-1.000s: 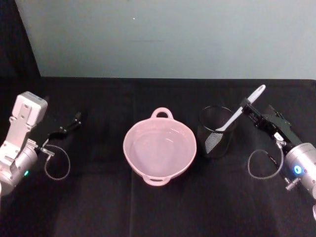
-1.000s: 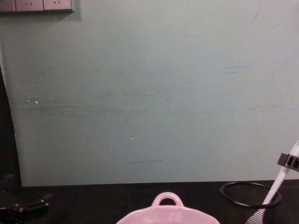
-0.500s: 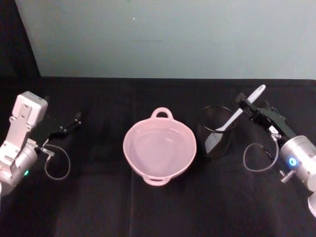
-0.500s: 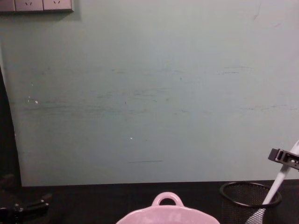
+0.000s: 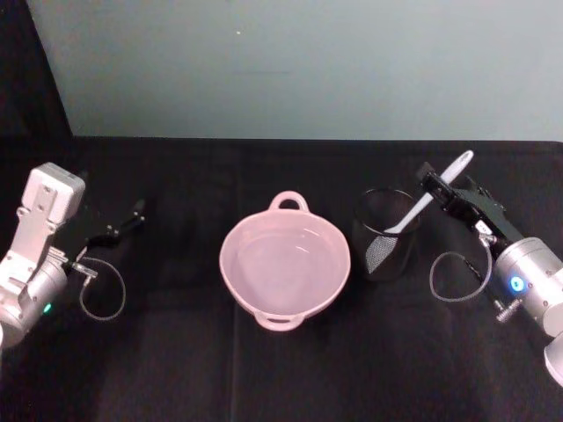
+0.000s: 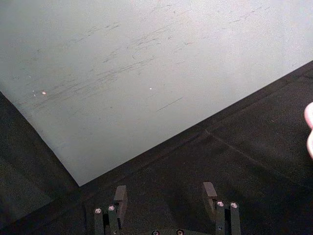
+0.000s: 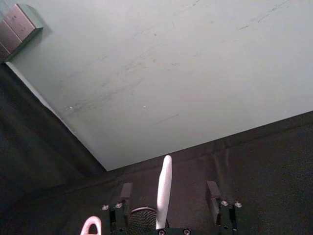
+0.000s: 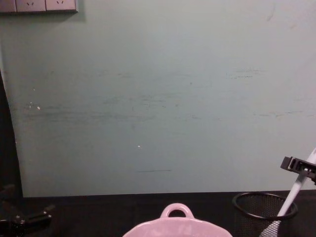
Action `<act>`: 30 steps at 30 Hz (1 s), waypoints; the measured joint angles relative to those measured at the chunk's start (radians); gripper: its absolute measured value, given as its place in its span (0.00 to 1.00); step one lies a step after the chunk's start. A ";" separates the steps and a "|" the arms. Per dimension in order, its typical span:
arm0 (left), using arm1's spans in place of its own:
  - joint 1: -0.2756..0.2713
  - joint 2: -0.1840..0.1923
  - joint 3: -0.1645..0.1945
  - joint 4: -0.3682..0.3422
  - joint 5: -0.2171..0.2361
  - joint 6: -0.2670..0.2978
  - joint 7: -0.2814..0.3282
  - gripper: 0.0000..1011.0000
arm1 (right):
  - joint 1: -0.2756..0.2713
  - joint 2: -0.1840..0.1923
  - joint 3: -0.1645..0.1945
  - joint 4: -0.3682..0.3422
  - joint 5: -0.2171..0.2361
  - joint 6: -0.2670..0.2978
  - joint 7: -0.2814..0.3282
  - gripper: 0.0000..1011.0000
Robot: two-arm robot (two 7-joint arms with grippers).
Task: Use the one hand to pick up the spoon and stir the clear water in the bowl.
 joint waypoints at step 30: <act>0.000 0.000 0.000 0.000 0.000 0.000 0.000 1.00 | -0.002 0.002 0.001 -0.002 -0.001 -0.003 0.004 0.13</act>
